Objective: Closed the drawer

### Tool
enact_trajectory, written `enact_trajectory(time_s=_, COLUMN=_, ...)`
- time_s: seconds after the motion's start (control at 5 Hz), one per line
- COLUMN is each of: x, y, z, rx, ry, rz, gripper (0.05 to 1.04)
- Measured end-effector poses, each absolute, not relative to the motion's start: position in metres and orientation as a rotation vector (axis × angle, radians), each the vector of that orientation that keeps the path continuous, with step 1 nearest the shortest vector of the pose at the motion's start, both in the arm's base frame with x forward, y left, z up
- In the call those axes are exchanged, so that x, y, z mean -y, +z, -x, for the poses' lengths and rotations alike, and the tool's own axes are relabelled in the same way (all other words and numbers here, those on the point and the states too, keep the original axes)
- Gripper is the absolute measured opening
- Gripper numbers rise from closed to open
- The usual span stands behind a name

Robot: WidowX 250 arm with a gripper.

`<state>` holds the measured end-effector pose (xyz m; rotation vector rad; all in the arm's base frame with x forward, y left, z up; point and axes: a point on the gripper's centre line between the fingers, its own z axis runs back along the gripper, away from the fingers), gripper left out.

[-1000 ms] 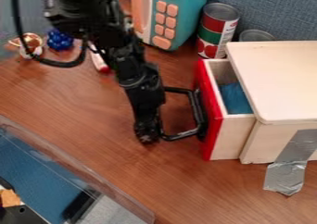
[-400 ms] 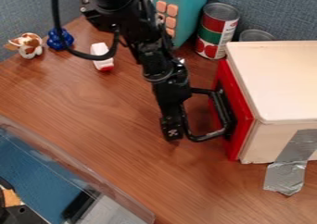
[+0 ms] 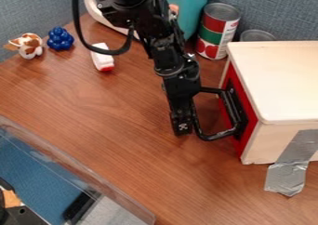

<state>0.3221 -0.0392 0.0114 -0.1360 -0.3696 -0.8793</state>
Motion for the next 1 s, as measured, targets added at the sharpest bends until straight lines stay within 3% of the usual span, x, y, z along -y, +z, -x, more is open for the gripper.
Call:
enact_trajectory(time_s=0.2, x=0.037, y=0.011, z=-0.322, rx=0.356, ry=-0.873, rz=0.124, gripper=0.999)
enact_trajectory(time_s=0.4, x=0.027, y=0.020, z=-0.312, rx=0.274, ry=-0.823, rz=0.095, gripper=0.999)
enact_trajectory(time_s=0.6, x=0.012, y=0.059, z=-0.296, rx=0.240, ry=-0.765, rz=0.026, gripper=0.999)
enact_trajectory(time_s=1.0, x=-0.020, y=0.123, z=-0.260, rx=0.292, ry=-0.649, rz=-0.027, gripper=0.999)
